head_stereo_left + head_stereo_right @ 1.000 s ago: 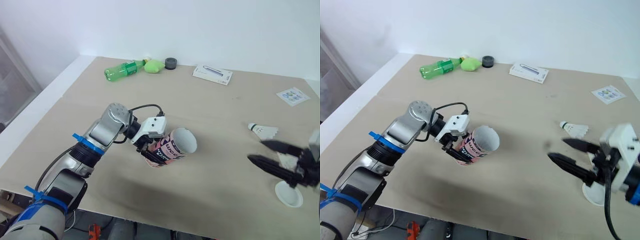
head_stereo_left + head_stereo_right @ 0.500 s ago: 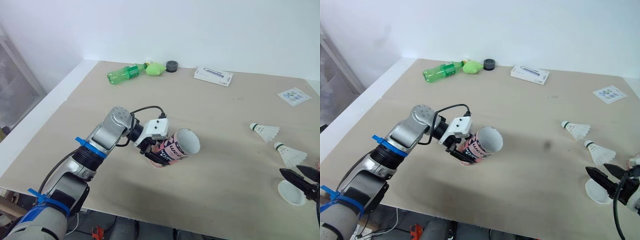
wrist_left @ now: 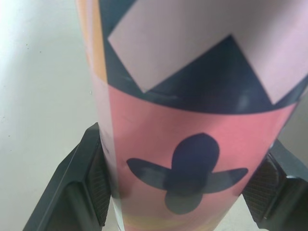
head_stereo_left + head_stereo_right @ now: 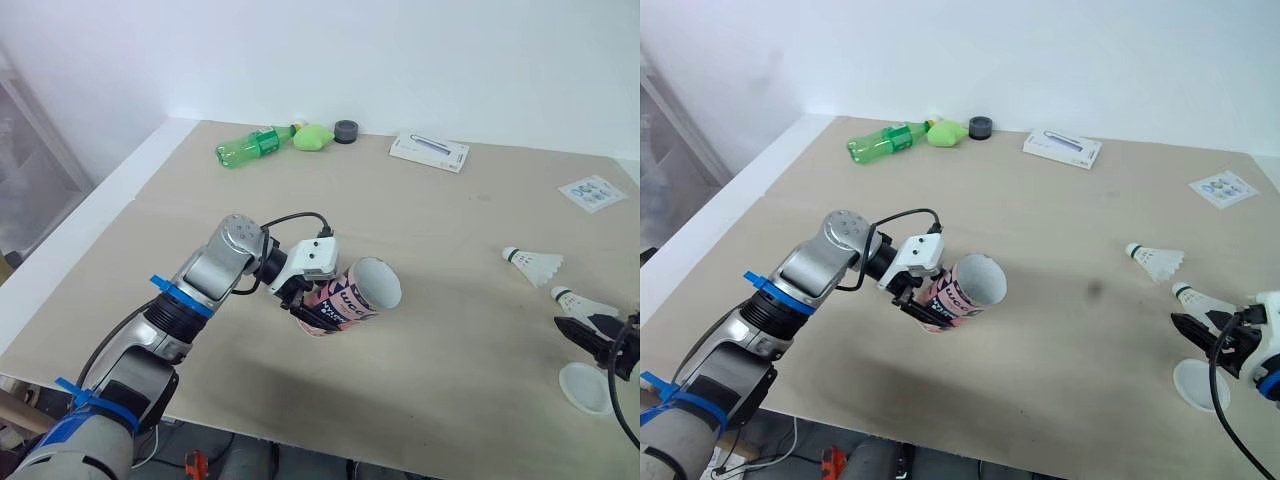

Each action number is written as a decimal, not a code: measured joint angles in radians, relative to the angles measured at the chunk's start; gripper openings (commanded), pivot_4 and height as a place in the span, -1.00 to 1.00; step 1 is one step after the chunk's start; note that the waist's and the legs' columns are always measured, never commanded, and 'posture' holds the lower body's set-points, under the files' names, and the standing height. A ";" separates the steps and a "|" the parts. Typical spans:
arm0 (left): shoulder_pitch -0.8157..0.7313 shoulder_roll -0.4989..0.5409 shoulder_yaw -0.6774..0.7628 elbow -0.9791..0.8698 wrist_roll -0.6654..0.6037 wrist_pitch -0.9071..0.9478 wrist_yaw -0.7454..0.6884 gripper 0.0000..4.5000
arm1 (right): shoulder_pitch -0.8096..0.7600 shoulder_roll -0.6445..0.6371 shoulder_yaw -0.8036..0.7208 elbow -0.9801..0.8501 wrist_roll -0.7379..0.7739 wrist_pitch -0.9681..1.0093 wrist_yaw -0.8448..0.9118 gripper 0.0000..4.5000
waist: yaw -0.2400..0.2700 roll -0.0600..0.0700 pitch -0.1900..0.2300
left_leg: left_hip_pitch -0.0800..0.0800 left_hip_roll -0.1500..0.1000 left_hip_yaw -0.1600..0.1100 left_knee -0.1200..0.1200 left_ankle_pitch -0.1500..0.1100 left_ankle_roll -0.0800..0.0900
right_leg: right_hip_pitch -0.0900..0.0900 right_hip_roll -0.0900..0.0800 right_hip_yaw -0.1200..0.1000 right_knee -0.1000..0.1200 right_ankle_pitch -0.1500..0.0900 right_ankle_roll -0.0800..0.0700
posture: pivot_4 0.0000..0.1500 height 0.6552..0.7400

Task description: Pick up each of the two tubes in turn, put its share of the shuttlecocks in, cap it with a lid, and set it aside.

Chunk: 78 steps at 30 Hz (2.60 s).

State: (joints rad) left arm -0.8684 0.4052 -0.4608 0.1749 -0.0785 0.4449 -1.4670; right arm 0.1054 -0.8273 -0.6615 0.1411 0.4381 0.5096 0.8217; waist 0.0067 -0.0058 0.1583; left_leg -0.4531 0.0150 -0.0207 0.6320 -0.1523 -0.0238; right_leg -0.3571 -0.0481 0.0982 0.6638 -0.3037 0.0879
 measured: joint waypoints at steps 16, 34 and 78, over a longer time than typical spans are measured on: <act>0.009 0.011 0.002 -0.037 -0.010 0.041 0.007 0.35 | -0.001 -0.006 -0.001 0.020 0.001 0.005 -0.025 -0.96 | 0.000 0.001 0.000 | 0.000 -0.001 -0.001 -0.005 0.000 0.000 | -0.001 0.000 -0.001 0.000 0.001 0.002 | 1.00 0.75; -0.010 0.003 -0.003 0.005 -0.012 -0.007 -0.017 0.35 | -0.132 -0.302 -0.073 -0.777 0.543 0.264 0.155 -0.96 | 0.001 -0.002 0.003 | -0.001 -0.002 -0.008 -0.006 0.000 0.000 | 0.002 -0.003 -0.010 -0.001 -0.007 0.003 | 1.00 0.75; -0.013 -0.004 0.005 0.003 -0.019 0.041 0.000 0.35 | 0.056 -0.073 -0.040 -0.331 0.104 0.130 0.077 0.36 | 0.001 -0.004 0.005 | -0.004 -0.004 -0.019 -0.006 0.005 0.001 | 0.003 -0.004 -0.022 0.000 -0.002 -0.004 | 1.00 0.75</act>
State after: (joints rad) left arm -0.8810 0.4008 -0.4557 0.1781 -0.0978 0.4856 -1.4674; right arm 0.1618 -0.9001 -0.7011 -0.1898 0.5425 0.6400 0.8984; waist 0.0080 -0.0098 0.1631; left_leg -0.4568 0.0111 -0.0398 0.6258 -0.1477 -0.0231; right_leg -0.3540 -0.0523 0.0757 0.6640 -0.3059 0.0842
